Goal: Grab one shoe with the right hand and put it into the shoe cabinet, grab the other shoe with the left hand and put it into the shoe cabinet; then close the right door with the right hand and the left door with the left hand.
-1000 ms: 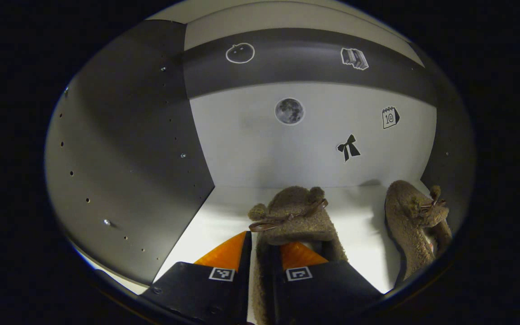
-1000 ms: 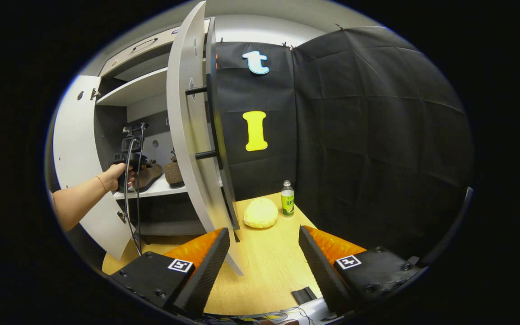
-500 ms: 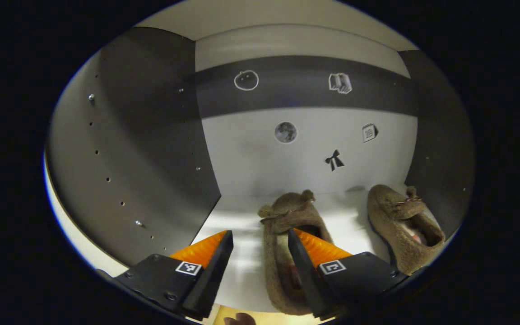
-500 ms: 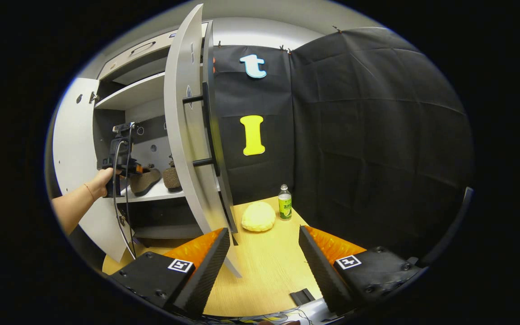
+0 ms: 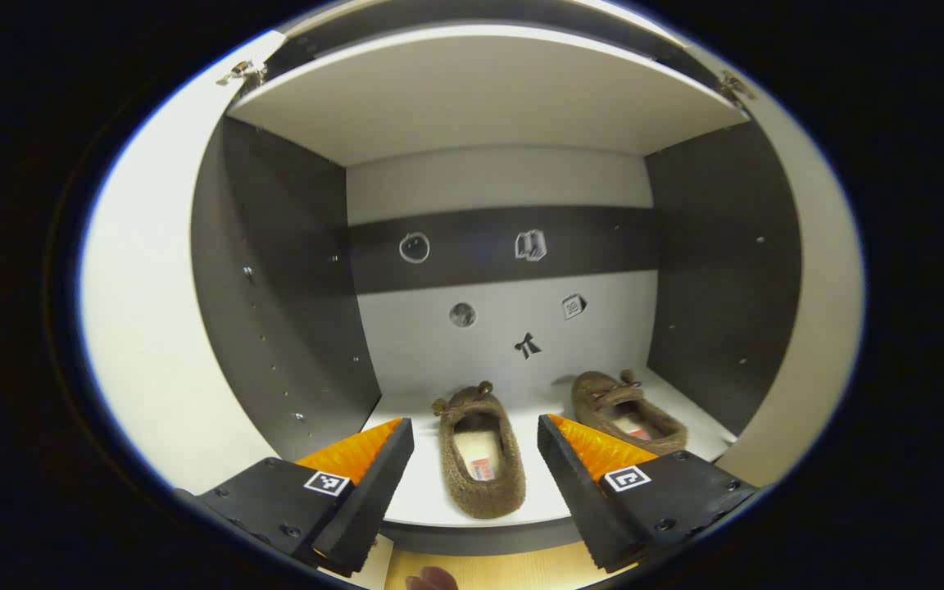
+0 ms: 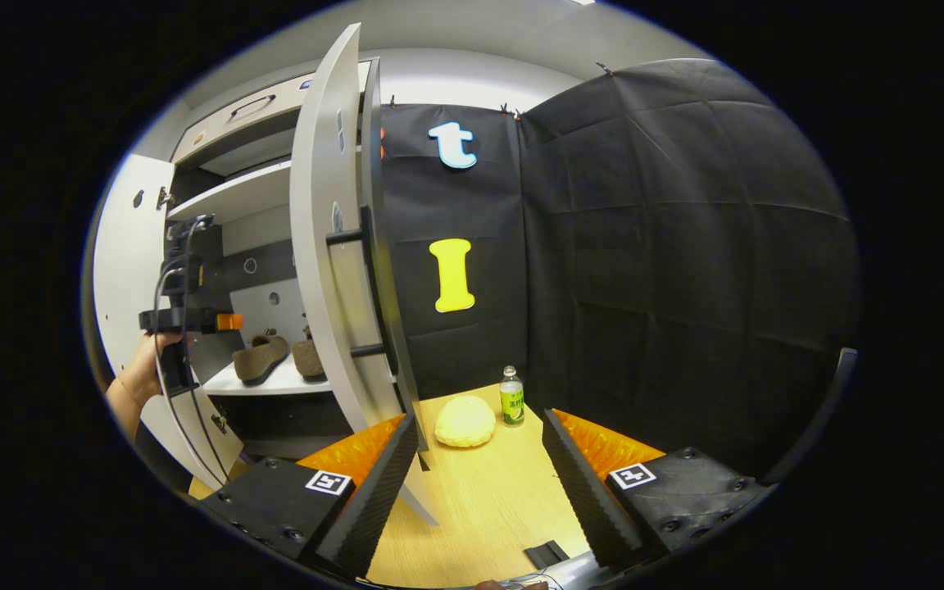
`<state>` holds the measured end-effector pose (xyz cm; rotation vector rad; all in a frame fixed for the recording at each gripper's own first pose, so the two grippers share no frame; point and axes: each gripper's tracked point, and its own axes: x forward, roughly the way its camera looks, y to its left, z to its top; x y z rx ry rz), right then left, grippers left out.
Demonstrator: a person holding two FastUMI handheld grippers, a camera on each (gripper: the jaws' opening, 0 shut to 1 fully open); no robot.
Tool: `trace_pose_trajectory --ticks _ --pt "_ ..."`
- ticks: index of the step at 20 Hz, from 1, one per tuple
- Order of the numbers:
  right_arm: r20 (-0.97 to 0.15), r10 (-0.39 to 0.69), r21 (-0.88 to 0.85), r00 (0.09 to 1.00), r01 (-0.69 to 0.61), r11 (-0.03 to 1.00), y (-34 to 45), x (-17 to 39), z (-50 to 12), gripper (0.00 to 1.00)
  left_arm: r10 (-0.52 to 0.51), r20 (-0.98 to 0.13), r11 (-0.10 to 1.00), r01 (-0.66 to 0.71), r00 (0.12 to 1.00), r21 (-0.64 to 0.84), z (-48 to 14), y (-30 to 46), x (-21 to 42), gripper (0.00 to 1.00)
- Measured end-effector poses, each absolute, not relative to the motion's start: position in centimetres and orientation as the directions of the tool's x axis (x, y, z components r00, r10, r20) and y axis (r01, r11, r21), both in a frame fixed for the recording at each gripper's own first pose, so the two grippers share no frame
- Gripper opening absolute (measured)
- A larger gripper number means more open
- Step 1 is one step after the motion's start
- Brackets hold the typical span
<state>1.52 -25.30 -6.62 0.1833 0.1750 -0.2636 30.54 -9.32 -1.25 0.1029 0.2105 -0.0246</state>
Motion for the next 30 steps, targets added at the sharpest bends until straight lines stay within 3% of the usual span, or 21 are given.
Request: trace_pose_trajectory --ticks 4,7,8,11,15,23,30 --pt "-0.145 -0.261 0.136 0.954 0.281 0.95 -25.8 2.8 -4.4 0.98 -0.056 -0.141 0.996 0.065 0.988 0.061 0.9 -9.8 24.7 0.93" --pt "-0.069 -0.287 0.091 0.955 0.293 0.952 -26.7 4.1 -1.9 0.98 -0.07 -0.11 0.996 0.076 0.992 0.053 1.5 -9.5 19.9 1.0" --pt "-0.051 -0.29 0.083 0.956 0.294 0.952 -26.8 4.7 -1.3 0.98 -0.066 -0.107 0.996 0.071 0.992 0.052 1.6 -9.2 18.4 0.97" --pt "-0.025 -0.302 0.081 0.953 0.303 0.949 -27.4 6.1 -0.3 1.0 -0.059 -0.078 0.995 0.065 0.995 0.074 1.8 -8.9 14.4 0.97" --pt "-0.024 -0.292 0.078 0.956 0.293 0.953 -28.0 7.9 -0.2 0.98 -0.122 -0.092 0.99 0.128 0.988 0.061 1.0 -10.0 9.3 0.97" --pt "-0.02 -0.286 0.125 0.958 0.287 0.95 -27.3 8.4 0.2 0.98 -0.159 -0.044 0.98 0.163 0.986 0.114 0.7 -8.2 3.5 0.97" --pt "-0.016 -0.284 0.111 0.959 0.284 0.952 -25.8 8.8 0.4 0.97 -0.161 -0.088 0.981 0.169 0.983 0.095 -0.9 -5.0 0.2 0.97"
